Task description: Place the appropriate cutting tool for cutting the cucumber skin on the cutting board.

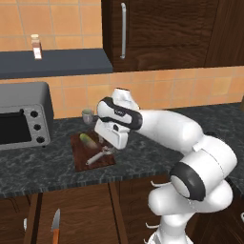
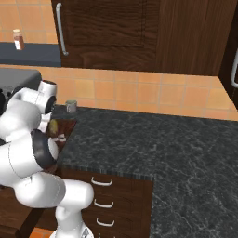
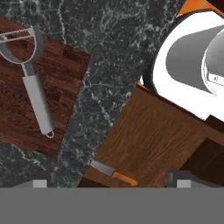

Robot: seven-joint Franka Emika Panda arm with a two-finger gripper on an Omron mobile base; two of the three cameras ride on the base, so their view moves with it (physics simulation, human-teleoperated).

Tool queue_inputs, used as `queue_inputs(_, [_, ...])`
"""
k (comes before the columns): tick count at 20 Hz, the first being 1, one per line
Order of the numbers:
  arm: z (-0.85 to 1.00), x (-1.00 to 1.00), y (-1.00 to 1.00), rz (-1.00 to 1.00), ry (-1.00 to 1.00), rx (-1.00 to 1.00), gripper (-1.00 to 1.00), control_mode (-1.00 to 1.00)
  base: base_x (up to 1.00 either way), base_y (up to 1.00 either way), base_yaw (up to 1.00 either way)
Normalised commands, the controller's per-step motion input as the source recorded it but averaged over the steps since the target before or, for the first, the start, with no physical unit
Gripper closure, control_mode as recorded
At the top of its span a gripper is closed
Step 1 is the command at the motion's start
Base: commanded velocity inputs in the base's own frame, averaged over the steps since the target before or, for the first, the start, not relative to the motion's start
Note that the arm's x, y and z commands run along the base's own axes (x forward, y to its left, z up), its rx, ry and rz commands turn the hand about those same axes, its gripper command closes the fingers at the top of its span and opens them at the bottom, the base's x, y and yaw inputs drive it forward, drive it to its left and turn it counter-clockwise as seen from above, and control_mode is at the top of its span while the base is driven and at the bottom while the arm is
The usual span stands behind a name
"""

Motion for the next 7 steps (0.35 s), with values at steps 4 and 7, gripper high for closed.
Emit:
queue_inputs(4, [0.15,-0.31,-0.32,-0.04,-0.06,0.00,-1.00,-1.00,0.00,0.00,0.00])
queue_inputs(7, [0.20,-0.31,-0.42,-0.01,-0.07,0.00,-1.00,-1.00,0.00,0.00,0.00])
